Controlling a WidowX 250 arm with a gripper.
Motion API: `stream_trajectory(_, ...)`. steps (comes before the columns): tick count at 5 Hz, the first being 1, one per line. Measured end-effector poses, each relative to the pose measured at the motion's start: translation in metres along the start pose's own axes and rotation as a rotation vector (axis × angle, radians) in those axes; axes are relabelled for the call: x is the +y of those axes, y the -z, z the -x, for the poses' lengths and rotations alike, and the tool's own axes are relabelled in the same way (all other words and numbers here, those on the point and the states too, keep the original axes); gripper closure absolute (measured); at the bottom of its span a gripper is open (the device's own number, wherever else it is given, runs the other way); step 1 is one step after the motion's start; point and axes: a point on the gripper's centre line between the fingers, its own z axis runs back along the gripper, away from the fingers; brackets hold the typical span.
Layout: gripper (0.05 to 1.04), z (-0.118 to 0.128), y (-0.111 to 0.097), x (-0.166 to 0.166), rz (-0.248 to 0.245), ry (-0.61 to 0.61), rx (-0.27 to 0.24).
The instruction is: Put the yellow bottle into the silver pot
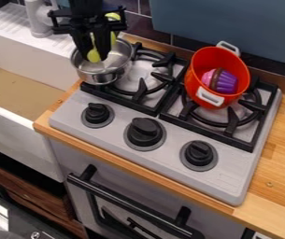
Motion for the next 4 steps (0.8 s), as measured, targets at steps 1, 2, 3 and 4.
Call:
stream_trajectory(1,0.831,-0.0012,0.0001,0.0040,-0.013,0.005,-0.008)
stream_trajectory(2,0.831,-0.0008,0.0053,0.0062,-0.023,0.006,-0.020)
stream_trajectory(3,0.778,0.0005,0.0075,0.0083,-0.034,0.016,-0.021)
stream_trajectory(4,0.500,0.0046,0.0080,0.0096,-0.042,0.007,0.006)
